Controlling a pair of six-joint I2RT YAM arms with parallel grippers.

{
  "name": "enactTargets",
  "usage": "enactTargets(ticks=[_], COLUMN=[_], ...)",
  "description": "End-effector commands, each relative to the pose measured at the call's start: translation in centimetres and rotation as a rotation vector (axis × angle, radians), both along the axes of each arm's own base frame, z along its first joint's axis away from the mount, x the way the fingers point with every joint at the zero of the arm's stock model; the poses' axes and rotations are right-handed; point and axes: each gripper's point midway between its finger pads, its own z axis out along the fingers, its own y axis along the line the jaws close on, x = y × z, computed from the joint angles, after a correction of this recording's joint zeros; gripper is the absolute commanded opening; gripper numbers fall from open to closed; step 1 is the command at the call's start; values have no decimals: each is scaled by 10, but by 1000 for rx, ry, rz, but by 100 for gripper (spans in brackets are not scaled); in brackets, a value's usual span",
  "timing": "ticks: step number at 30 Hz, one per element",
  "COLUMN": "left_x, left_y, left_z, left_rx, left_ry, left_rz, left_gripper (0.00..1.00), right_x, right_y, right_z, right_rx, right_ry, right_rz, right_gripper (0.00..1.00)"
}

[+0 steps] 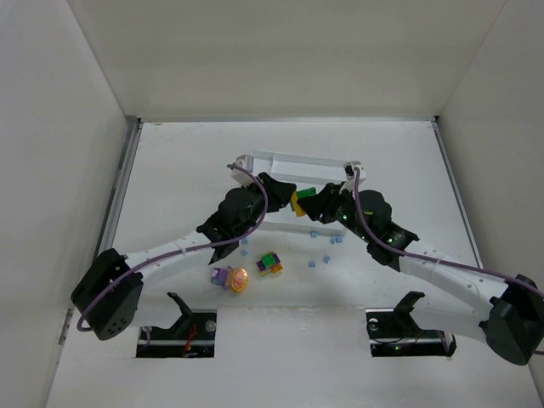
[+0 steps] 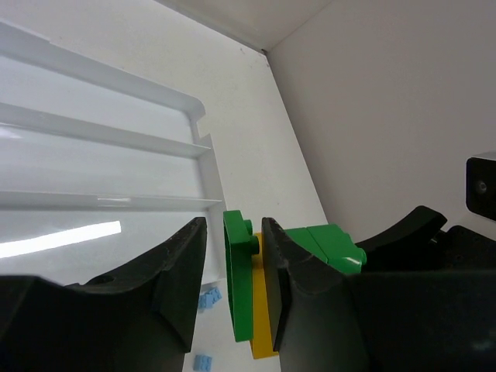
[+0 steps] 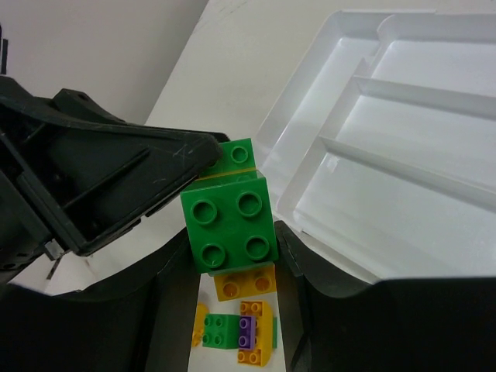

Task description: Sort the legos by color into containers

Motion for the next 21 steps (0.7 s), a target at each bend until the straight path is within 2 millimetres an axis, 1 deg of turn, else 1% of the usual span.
enactTargets(ticks=[1, 2, 5, 8, 10, 13, 18, 21], left_x=[5, 4, 2, 4, 4, 6, 11, 15], left_y=[-9, -11, -17, -15, -13, -8, 3, 13], left_z=[27, 28, 28, 26, 24, 18, 10, 4], left_rx=[-46, -49, -46, -36, -23, 4, 26, 42], left_ry=[-49, -53, -64, -62, -60, -50, -43, -33], left_rz=[0, -8, -22, -13, -11, 8, 39, 69], left_gripper=[30, 29, 20, 11, 8, 6, 6, 6], right_x=[-2, -3, -3, -5, -7, -9, -12, -12], right_y=[5, 6, 6, 2, 0, -6, -20, -26], right_z=[22, 21, 21, 26, 29, 37, 51, 51], right_rx=[25, 22, 25, 40, 51, 77, 119, 119], right_ry=[-75, -74, -78, -93, -98, -116, -154, -156], right_rz=[13, 16, 14, 9, 9, -3, -19, -32], right_gripper=[15, 15, 15, 15, 14, 12, 13, 13])
